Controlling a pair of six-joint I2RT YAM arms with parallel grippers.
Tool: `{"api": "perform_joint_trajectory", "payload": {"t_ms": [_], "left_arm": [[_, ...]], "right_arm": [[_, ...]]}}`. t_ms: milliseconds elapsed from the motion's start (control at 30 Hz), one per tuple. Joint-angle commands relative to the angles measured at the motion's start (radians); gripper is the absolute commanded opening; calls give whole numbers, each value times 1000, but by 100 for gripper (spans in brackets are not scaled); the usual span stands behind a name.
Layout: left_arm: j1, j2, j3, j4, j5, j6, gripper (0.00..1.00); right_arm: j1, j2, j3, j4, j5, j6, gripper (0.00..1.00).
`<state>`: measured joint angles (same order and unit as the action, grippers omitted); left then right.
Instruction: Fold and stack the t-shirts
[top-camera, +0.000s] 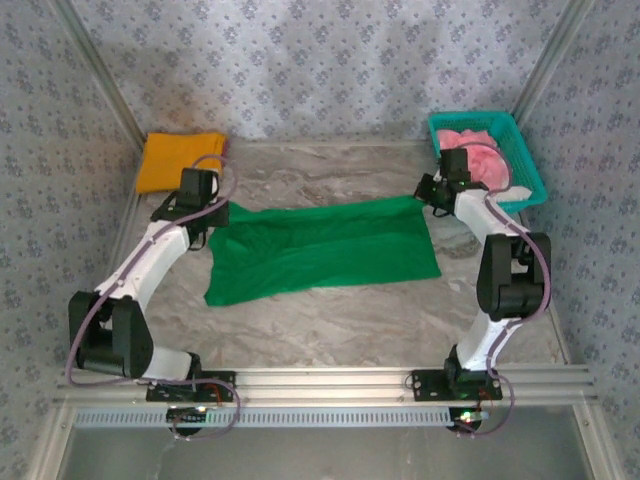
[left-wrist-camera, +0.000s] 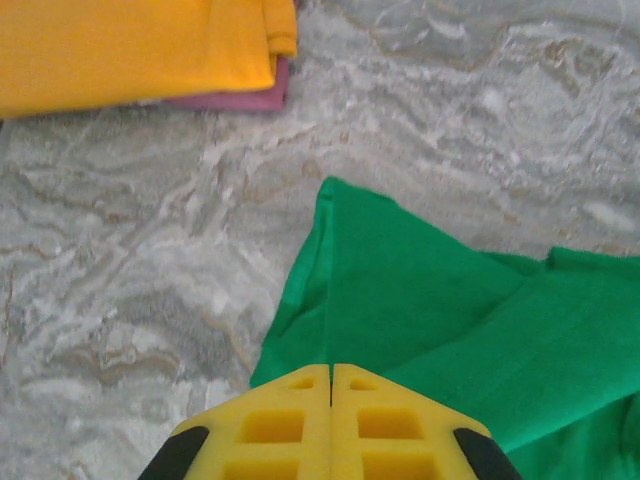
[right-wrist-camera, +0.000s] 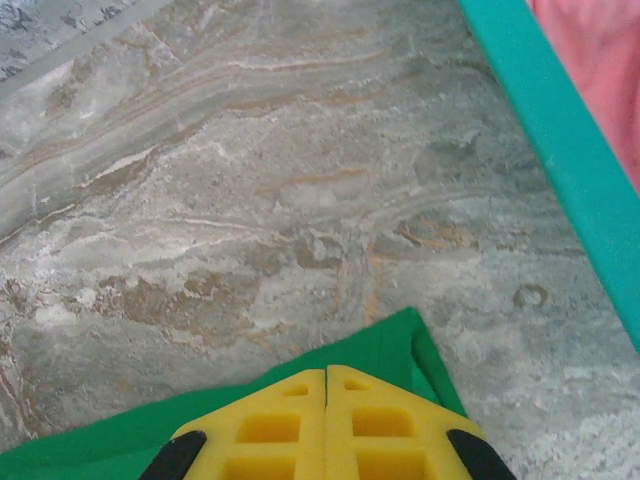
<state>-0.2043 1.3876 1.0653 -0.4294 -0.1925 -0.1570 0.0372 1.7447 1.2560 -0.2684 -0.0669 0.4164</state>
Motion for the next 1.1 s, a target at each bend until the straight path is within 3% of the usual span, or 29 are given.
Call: {"api": "perform_joint_trajectory", "payload": {"t_ms": [0,367,900,967,1000,1067], "left_arm": [[-4,-53,-31,-13,-17,-33,0],[-6,-103,-59,-58,-18,-36,0],[-11,-136,-181,-54,39,-144,0],[-14,-137,-186,-64,42,-155,0],[-16,-140,-187,-72,47,-156,2],[-25,-161,-200,-86,39,-163,18]], "right_arm": [[-10,-59,-34,-32,14,24,0],[-14,-109,-81,-64,20,20,0],[-15,-174,-220,-65,30,29,0],[-16,-178,-222,-83,29,31,5],[-16,-186,-227,-86,19,30,0],[-18,-215,-252,-93,17,41,1]]}}
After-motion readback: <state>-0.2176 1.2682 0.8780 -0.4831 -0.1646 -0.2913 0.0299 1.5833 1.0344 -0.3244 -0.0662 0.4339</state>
